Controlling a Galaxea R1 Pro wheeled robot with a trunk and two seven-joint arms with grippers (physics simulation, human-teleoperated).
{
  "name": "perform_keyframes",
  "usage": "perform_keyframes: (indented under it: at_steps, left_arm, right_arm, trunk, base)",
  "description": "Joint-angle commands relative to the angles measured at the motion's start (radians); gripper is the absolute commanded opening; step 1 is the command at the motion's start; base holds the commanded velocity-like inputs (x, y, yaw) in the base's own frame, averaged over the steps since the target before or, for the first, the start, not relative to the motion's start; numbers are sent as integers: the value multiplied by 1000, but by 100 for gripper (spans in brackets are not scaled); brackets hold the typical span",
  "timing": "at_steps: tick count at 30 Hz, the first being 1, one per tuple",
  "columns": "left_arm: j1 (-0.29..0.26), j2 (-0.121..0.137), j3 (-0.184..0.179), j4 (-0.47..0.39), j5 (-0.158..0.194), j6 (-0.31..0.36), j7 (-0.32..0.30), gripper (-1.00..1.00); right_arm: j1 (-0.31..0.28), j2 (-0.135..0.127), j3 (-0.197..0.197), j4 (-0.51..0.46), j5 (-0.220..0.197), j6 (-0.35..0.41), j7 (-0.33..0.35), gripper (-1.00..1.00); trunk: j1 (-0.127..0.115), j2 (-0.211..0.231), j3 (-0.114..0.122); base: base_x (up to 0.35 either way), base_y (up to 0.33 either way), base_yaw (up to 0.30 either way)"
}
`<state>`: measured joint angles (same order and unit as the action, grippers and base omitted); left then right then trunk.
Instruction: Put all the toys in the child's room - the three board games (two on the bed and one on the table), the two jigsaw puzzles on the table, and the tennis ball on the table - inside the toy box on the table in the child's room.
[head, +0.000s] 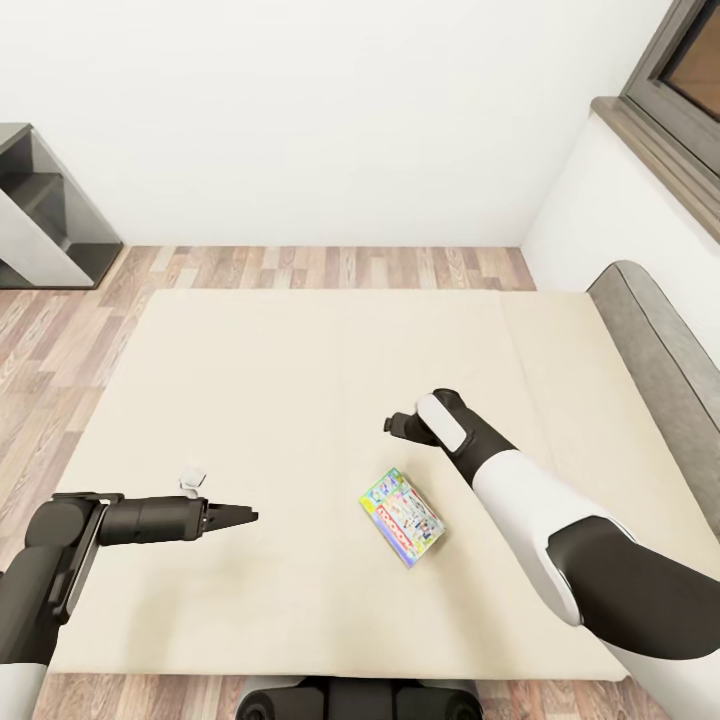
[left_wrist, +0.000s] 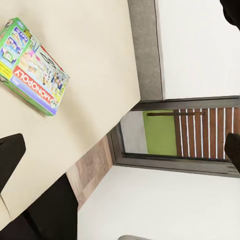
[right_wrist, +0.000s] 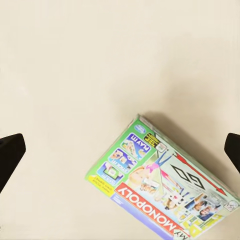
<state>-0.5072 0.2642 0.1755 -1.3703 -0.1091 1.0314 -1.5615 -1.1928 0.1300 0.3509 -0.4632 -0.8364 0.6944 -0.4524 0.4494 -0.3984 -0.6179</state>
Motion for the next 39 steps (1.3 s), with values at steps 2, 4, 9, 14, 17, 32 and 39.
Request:
perform_keyframes:
  at_steps: [2, 4, 9, 14, 17, 32, 39]
  left_arm:
    - [-1, 0, 1, -1, -11, 10, -9, 100]
    - [-1, 0, 1, -1, -11, 10, -9, 100]
    - [-1, 0, 1, -1, -11, 10, -9, 100]
    - [-1, 0, 1, -1, -11, 10, -9, 100]
    - [-1, 0, 1, -1, -11, 10, -9, 100]
    - [-1, 0, 1, -1, -11, 10, -9, 100]
    - [-1, 0, 1, -1, -11, 10, -9, 100]
  right_arm:
    - [-1, 1, 7, -1, -10, 2, -10, 100]
    - [-1, 3, 7, -1, -10, 2, -10, 100]
    - [-1, 5, 7, -2, -9, 1, -10, 100]
    - [-1, 6, 7, -2, -8, 1, -11, 100]
    - [-1, 6, 7, -2, -7, 2, -11, 100]
    - [-1, 6, 7, -2, -6, 1, -11, 100]
    - [-1, 5, 7, -2, -6, 2, -11, 100]
  trunk:
    - [1, -2, -1]
    - [1, -2, -1]
    - [1, -2, -2]
    - [1, -2, -5]
    - [1, -2, -10]
    - [1, -2, -34]
    - [1, -2, -46]
  base:
    - [0, 0, -6]
    - [0, 0, -3]
    - [0, 0, -1]
    - [0, 0, 0]
    - [0, 0, 0]
    - [0, 0, 0]
    - [0, 0, 0]
